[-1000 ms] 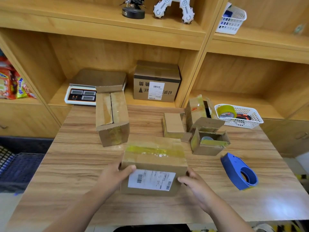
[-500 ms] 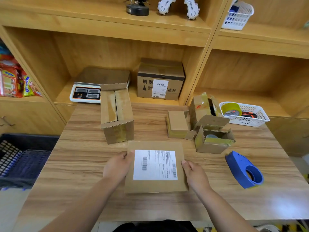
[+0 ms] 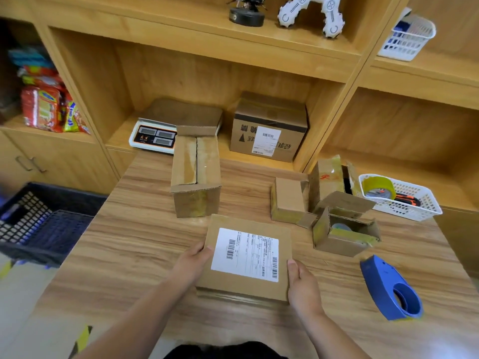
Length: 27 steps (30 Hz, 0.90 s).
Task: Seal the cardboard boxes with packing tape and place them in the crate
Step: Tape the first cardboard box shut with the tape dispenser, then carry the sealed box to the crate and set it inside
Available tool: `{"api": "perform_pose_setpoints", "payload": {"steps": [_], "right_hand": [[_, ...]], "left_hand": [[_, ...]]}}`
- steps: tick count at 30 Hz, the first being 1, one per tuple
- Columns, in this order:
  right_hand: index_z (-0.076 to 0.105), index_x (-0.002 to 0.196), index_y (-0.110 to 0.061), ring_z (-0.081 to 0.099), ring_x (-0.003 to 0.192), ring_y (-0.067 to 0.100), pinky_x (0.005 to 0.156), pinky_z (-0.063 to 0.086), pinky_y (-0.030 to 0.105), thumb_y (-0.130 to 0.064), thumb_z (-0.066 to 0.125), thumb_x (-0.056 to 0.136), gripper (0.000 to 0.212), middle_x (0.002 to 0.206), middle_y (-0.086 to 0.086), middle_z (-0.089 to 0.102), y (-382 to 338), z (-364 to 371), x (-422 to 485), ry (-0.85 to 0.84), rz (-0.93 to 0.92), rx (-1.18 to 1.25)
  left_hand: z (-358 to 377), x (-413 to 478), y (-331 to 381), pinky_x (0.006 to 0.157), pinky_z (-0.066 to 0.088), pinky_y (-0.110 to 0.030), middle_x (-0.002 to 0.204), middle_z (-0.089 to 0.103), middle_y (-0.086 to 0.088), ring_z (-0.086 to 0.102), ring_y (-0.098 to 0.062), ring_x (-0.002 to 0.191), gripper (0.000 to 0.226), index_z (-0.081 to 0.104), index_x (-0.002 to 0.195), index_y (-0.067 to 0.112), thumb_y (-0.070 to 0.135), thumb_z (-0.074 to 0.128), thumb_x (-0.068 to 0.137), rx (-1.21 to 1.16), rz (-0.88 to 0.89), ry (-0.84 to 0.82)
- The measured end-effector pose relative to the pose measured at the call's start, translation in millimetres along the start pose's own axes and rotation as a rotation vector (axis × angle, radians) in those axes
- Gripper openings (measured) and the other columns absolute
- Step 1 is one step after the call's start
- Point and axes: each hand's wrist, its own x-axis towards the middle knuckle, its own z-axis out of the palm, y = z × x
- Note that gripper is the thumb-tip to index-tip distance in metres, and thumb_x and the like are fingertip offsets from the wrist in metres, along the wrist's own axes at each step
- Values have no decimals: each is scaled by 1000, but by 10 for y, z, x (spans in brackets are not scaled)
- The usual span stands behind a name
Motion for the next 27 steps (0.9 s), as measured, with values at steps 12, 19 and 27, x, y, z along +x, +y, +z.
{"api": "perform_pose_setpoints", "payload": {"steps": [12, 19, 27], "right_hand": [[54, 99, -20, 48, 90, 18, 73, 30, 25, -26, 31, 103, 24, 96, 1, 53, 23, -255, 120, -223, -64, -83], [54, 103, -11, 50, 99, 25, 86, 37, 34, -21, 35, 100, 22, 102, 6, 55, -87, -360, 81, -398, -2, -76], [58, 93, 3, 58, 81, 27, 67, 39, 32, -13, 46, 93, 20, 91, 14, 65, -254, -30, -357, -593, 0, -11]], "left_hand": [[292, -447, -151, 107, 38, -43, 121, 65, 5, 57, -18, 115, 33, 59, 122, 39, 32, 37, 100, -222, -58, 95], [531, -1038, -304, 59, 46, -10, 87, 70, 24, 65, 6, 77, 30, 64, 106, 38, 20, 42, 96, -401, -112, 232], [387, -1750, -631, 61, 45, -20, 99, 66, 15, 63, -6, 88, 29, 53, 124, 29, 21, 46, 97, -526, -201, 501]]}}
